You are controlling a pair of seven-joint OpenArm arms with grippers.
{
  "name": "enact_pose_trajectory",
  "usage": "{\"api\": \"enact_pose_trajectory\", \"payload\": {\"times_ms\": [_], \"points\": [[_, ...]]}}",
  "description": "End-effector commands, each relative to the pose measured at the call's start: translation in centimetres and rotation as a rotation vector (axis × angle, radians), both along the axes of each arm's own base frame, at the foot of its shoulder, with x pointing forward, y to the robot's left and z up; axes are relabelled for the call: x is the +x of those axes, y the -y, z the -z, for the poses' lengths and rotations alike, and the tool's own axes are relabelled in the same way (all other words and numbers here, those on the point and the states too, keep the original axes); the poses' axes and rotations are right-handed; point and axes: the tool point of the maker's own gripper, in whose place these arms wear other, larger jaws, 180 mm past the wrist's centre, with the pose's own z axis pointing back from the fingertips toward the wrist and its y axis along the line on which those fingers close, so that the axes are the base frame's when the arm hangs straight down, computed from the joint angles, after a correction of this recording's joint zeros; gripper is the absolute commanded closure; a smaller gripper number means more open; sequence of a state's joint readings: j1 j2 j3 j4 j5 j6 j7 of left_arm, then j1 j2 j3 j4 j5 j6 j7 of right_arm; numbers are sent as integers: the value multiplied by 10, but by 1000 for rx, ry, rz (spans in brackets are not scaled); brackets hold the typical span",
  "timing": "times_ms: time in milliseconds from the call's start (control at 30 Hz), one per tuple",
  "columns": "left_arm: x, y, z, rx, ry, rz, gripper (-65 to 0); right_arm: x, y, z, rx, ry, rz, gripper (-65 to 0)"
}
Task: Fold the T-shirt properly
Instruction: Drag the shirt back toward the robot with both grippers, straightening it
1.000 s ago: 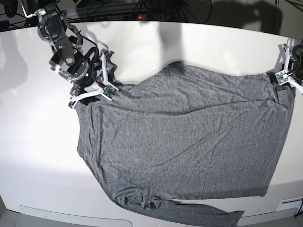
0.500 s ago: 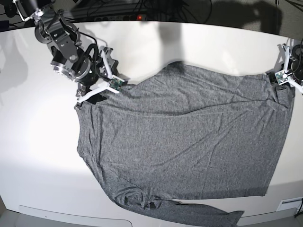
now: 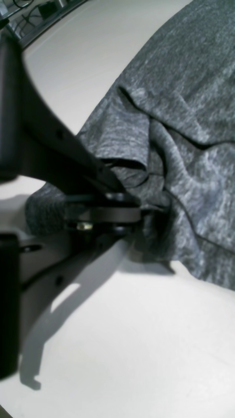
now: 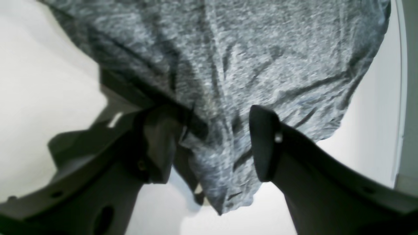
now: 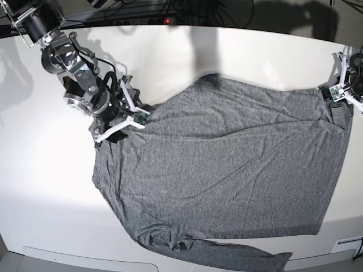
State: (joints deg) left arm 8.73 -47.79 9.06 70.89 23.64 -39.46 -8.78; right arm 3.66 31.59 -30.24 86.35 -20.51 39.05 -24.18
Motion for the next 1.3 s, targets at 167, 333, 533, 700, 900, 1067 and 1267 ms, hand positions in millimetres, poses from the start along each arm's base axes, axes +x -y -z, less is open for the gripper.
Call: {"api": "enact_pose_trajectory", "payload": {"times_ms": [167,333,533,700,900,1067,1267], "points": [[5,-3,-9,-20,10,-16,0,-5,11,7,-63,-29,9,-69],[11,8,-17,-132,28,-81,0,8,16,-1,-50,38,75,0],[15,3,-23,-222,-1,-237,0,-11,35,-7,-76,6,117,0],[1,4,-29,-257,-32,-249,0,-34,50,-27,-29,20,178,0],[-27,16,-31,-257,-74,-225,0,-66,58,-50,37,16,235,0],[-53,9,-41,-269,-78,-273,0,-93,70,-56,29,0,272,0],[-79,-2,-51,-299,-32,-388,0,-116,70,-58,28,-30,273,0]]}}
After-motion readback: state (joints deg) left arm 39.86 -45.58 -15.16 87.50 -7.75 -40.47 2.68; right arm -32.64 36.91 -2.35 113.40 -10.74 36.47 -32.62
